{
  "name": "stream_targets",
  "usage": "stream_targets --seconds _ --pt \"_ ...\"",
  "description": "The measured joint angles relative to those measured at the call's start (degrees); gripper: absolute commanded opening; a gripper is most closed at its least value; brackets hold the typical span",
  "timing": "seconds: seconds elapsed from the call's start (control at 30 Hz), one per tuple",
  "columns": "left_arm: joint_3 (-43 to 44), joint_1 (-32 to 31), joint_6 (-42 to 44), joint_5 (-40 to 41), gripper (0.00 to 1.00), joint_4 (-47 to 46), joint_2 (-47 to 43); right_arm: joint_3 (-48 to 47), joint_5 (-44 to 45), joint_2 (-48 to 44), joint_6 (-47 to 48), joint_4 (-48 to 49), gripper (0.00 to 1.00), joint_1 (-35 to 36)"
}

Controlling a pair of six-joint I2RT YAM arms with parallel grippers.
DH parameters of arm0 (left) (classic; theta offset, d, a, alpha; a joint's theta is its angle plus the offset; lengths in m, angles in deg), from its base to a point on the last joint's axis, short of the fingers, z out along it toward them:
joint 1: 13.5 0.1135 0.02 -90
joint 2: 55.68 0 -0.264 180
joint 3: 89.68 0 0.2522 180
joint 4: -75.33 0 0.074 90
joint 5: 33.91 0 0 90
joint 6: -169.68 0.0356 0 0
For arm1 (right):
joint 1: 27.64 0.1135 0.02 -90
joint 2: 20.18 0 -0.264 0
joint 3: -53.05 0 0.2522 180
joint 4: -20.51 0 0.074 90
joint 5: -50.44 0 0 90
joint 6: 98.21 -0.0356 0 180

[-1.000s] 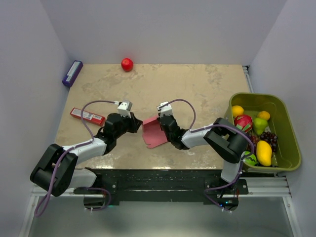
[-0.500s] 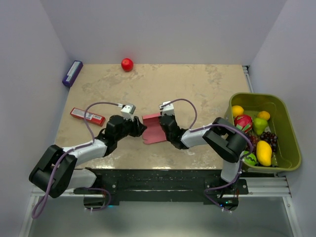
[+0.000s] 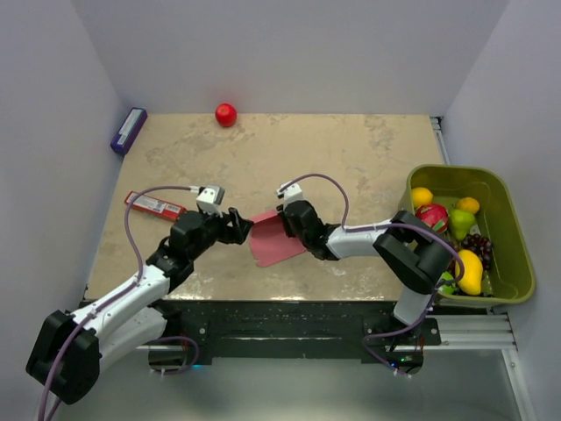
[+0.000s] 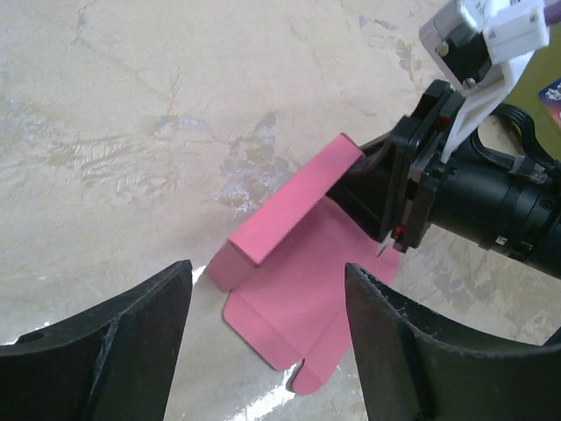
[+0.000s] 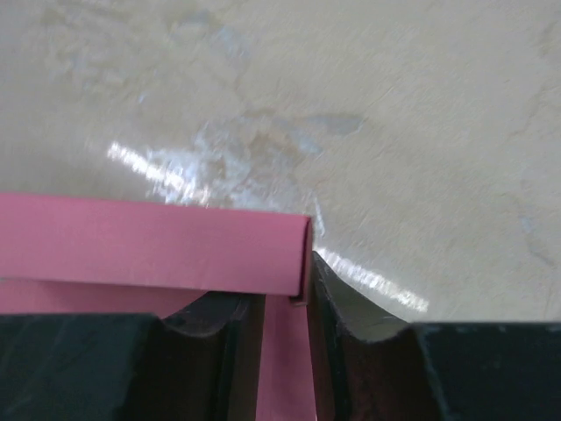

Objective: Fold the paper box

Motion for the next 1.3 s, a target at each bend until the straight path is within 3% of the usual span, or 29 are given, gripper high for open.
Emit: stream_targets --seconds 0.03,0.23,0.37,0.5,0.63,0.8,0.9,1.07,1.3 --pt "0.0 0.0 -0.1 0.2 0.76 1.2 -0.6 0.5 -1.5 -0.4 0.0 -1.5 0.42 0.1" --pt "0.6 0.0 -0.3 1.1 0.77 8.8 -4.3 4.3 -8.1 -6.8 0.0 -7.9 0.46 0.4" --pt "3.3 -0.3 -0.3 1.1 0.76 13.5 -5.9 7.2 -10.2 -15.3 -0.9 -9.0 0.59 0.4" --pt "9.5 -1.2 0.5 1.5 0.73 18.8 -4.3 11.3 -10.9 -24.1 -2.9 -8.7 0.56 -0.2" --pt "18.8 -6.1 4.2 5.7 0.73 24.1 3.0 15.1 -10.8 -31.1 -7.4 -8.6 0.61 -3.3" --pt "31.7 -18.1 12.3 16.4 0.76 30.2 18.9 15.9 -11.8 -34.1 -12.0 -9.7 0.71 -9.0" --pt "34.9 -21.9 17.2 21.6 0.77 31.5 26.8 15.9 -12.7 -35.6 -14.0 -12.0 0.75 -12.2" --pt "35.2 -23.1 23.0 27.8 0.77 33.4 34.6 16.9 -13.5 -40.4 -15.8 -14.3 0.76 -15.5" --pt "36.1 -23.2 26.5 34.4 0.74 32.5 38.8 18.1 -16.2 -44.6 -16.3 -14.7 0.75 -16.3"
